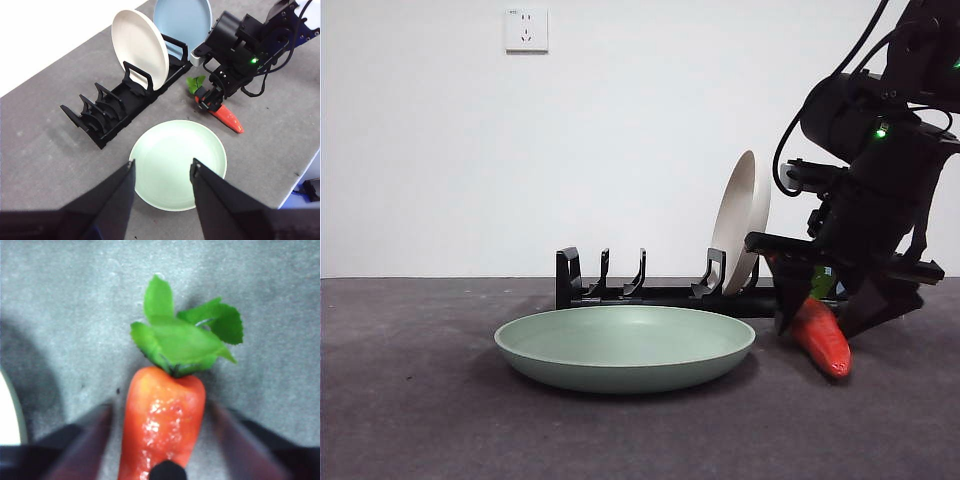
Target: Take the green plate from the plate rack,put the plate on the table,take the carrot from the table,put the carrot in the plate
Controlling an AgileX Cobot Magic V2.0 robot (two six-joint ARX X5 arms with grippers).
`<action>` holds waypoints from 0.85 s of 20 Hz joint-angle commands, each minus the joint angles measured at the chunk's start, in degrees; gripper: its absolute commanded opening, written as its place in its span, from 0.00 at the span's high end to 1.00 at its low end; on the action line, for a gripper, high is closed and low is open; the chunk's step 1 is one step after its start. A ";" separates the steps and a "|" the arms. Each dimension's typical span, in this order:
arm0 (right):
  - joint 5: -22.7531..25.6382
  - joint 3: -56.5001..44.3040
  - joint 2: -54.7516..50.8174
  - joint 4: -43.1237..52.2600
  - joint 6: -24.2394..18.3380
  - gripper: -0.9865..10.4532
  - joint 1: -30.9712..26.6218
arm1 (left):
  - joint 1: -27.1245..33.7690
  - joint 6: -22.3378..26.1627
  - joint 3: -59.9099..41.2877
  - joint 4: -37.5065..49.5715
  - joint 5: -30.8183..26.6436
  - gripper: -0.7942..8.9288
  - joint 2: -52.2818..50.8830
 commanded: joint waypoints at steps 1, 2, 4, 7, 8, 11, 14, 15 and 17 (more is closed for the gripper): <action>-0.24 -0.20 0.94 -0.15 0.79 0.78 0.13 | -0.15 -0.42 -0.24 0.07 -0.11 0.73 -0.13; -0.24 -0.20 0.94 -0.15 0.81 0.79 0.13 | -0.15 -0.42 -0.24 0.07 -0.13 0.73 -0.13; -0.28 -0.20 0.94 -0.15 0.76 0.92 0.13 | -0.15 -0.42 -0.24 0.07 -0.13 0.73 -0.13; -0.37 -0.20 -0.02 -0.63 0.76 0.92 0.15 | -0.15 -0.39 -0.24 0.04 -0.13 0.73 -0.13; -0.68 -0.20 -1.51 -0.94 0.76 0.92 0.31 | -0.15 -0.37 -0.24 0.02 -0.13 0.73 -0.13; -0.66 -0.20 -9.86 -1.42 0.76 0.92 3.19 | -0.15 -0.37 -0.24 0.07 -0.13 0.73 -0.13; -0.57 -0.13 -14.47 1.75 0.83 0.92 8.90 | -0.15 -0.37 -0.24 0.13 -0.11 0.73 -0.13; -0.48 -0.13 -14.27 3.54 1.88 0.92 10.67 | -0.15 -0.37 -0.24 0.04 -0.09 0.73 -0.13; -0.48 -0.13 -11.72 8.09 4.35 0.92 14.27 | -0.15 -0.37 -0.24 0.04 -0.09 0.73 -0.13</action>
